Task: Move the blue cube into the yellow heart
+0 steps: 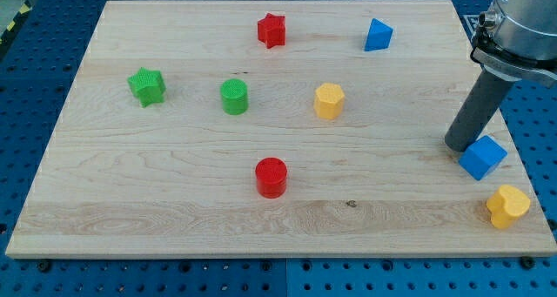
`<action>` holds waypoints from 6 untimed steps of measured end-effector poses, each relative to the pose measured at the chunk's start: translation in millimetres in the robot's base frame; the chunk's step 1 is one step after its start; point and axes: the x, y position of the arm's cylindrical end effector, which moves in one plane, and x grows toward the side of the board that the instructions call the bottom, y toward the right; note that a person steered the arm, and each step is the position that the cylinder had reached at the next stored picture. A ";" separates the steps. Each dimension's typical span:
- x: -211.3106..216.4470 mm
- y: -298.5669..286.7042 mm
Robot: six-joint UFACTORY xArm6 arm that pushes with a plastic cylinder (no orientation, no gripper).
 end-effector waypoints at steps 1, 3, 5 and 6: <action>0.0 0.0; -12.3 5.0; 19.9 5.5; 13.8 1.9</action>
